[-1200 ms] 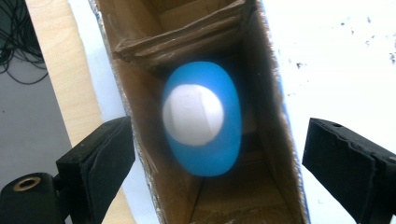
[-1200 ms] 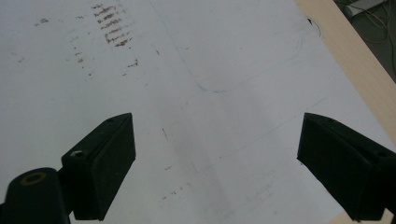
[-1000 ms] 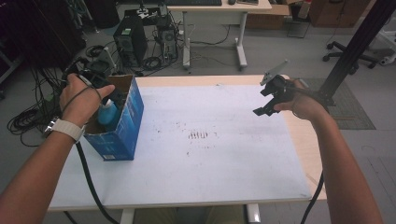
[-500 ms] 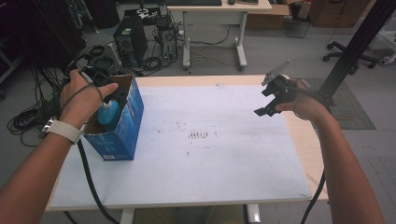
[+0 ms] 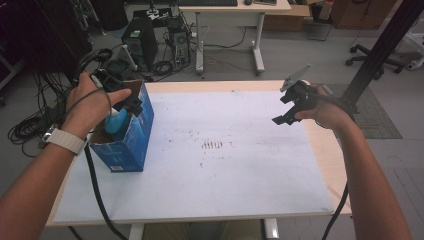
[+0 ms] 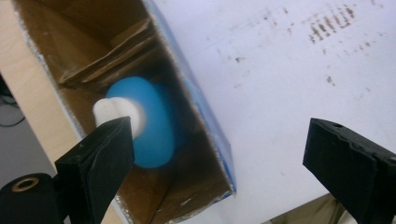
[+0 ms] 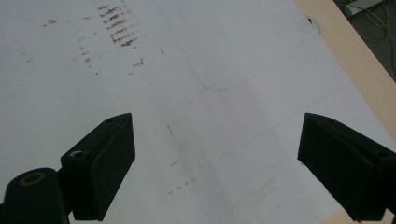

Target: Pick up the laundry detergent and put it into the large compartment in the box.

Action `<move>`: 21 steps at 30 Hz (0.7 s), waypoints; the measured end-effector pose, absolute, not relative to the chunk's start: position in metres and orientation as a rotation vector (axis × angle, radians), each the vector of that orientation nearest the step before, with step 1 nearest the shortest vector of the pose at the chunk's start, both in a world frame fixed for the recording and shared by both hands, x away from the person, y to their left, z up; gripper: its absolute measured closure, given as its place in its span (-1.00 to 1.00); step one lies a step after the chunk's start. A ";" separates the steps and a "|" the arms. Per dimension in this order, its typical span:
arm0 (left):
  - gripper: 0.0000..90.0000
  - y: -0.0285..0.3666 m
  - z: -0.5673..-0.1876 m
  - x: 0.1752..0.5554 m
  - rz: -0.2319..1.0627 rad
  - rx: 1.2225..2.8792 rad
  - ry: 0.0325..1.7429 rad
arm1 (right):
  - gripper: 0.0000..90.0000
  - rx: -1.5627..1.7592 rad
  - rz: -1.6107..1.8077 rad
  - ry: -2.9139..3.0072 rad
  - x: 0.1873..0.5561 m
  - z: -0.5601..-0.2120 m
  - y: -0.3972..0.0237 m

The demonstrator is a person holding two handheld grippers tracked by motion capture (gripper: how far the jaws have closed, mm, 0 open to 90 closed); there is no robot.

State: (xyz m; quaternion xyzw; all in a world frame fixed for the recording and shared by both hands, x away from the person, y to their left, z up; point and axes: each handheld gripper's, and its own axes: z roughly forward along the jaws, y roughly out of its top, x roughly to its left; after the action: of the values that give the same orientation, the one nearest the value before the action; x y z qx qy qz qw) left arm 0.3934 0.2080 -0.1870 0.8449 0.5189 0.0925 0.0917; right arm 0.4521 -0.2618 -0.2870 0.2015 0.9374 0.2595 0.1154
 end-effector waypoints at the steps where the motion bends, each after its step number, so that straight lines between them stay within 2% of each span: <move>1: -0.80 0.207 -0.187 0.393 0.270 2.513 1.534 | -0.75 0.588 0.757 2.749 0.452 -0.287 -0.262; 11: -0.87 0.193 -0.181 0.387 0.215 2.562 1.379 | -0.76 0.585 0.751 2.757 0.453 -0.287 -0.259; 21: -0.86 0.179 -0.181 0.383 0.191 2.640 1.242 | -0.76 0.580 0.751 2.762 0.452 -0.285 -0.257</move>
State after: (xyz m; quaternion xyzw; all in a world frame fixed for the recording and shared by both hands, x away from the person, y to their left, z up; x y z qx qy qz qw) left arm 0.3831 0.1793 -0.1808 0.8976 0.4222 0.0650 0.1087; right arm 0.4520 -0.2571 -0.2848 0.1975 0.9399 0.2556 0.1105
